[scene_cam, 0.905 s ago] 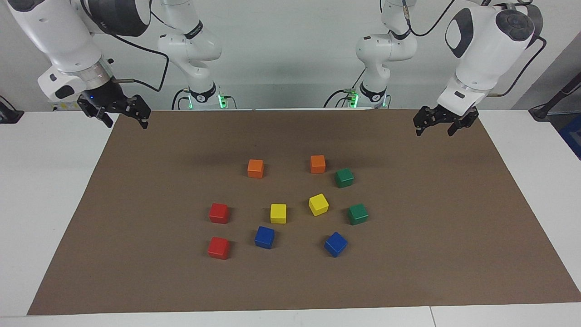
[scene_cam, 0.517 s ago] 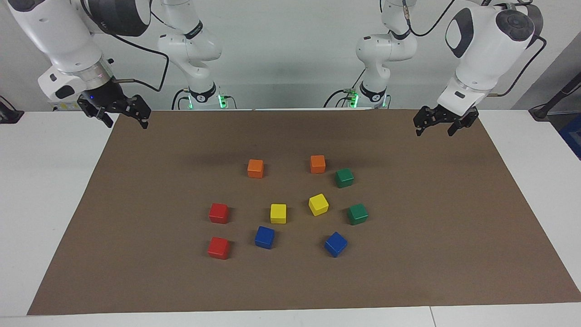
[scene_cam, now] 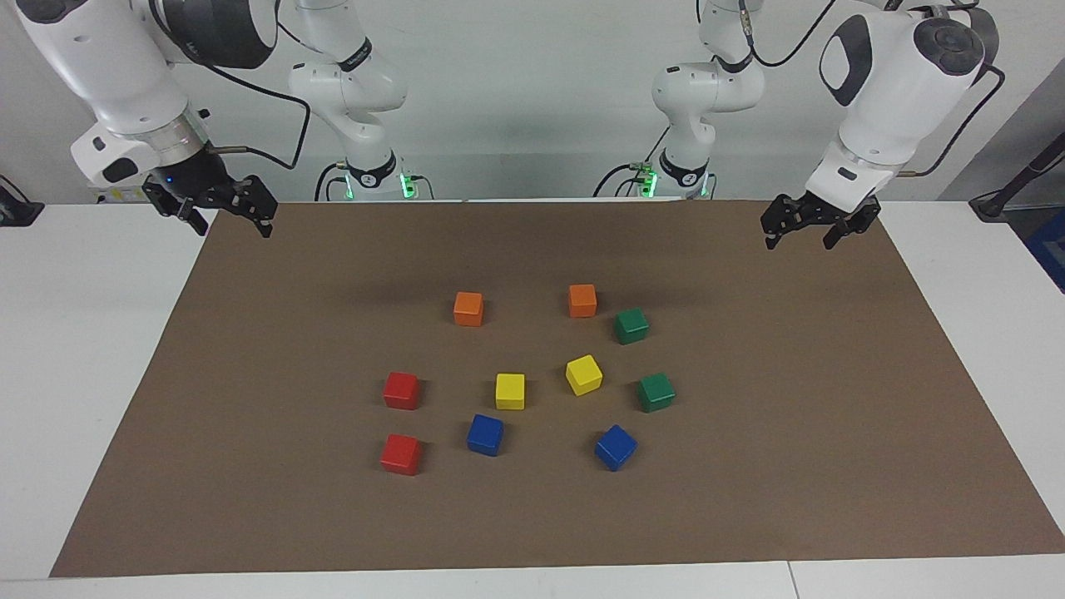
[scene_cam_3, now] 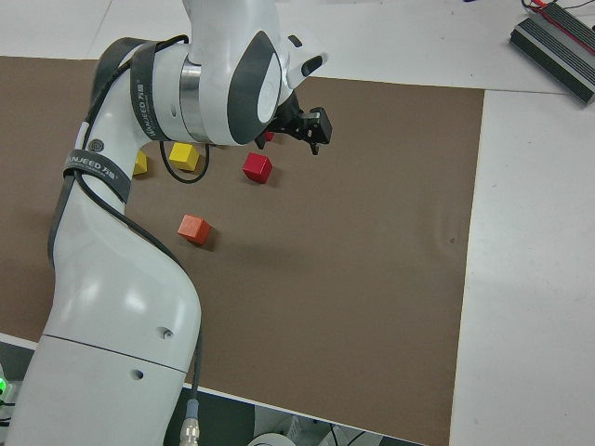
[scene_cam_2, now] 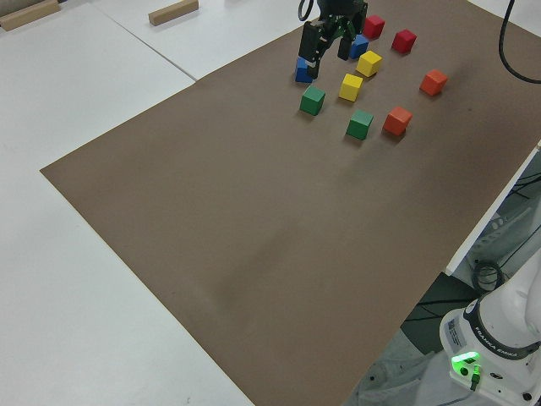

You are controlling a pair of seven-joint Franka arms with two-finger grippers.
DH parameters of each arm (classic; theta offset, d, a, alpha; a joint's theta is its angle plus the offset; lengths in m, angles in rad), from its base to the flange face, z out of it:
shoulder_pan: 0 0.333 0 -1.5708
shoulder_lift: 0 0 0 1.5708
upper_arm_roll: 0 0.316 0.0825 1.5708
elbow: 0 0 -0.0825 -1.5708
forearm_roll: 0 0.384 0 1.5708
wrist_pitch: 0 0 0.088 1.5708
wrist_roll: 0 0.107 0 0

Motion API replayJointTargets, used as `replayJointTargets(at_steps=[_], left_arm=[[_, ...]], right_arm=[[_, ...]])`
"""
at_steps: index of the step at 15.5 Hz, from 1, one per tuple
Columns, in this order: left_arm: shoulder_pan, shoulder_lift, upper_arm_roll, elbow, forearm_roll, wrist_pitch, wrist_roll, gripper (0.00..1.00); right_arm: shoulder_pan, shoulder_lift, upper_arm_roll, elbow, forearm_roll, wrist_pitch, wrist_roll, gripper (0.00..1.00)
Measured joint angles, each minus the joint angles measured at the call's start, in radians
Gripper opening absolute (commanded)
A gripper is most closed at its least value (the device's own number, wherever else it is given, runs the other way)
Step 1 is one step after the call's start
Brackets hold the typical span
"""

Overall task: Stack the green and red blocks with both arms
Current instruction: 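Grasp a green cube with the left gripper while the right gripper grasps red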

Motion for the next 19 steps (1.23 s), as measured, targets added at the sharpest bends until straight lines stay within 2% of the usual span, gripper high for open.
replayJointTargets(at_steps=[4,8,11,14,17,19], left_arm=[[-0.001,0.0,-0.003,0.0,0.0,0.009,-0.033,1.0],[-0.04,0.009,-0.012,-0.035,-0.004,0.061,-0.144,1.0],[-0.138,0.062,-0.017,-0.062,-0.004,0.157,-0.365,1.0],[-0.213,0.136,-0.02,-0.087,-0.004,0.262,-0.55,1.0],[-0.255,0.175,-0.021,-0.191,-0.004,0.442,-0.684,1.0],[-0.29,0.181,-0.02,-0.269,-0.004,0.507,-0.708,1.0]], right_arm=[[0.022,0.026,0.0,-0.068,0.0,0.079,0.099,1.0],[0.09,0.139,0.005,-0.068,0.003,0.183,0.296,1.0],[0.152,0.239,0.008,-0.05,0.006,0.275,0.397,1.0],[0.163,0.318,0.009,-0.034,0.013,0.347,0.416,1.0],[0.179,0.375,0.009,0.004,0.022,0.371,0.453,1.0],[0.187,0.414,0.009,0.04,0.023,0.374,0.475,1.0]])
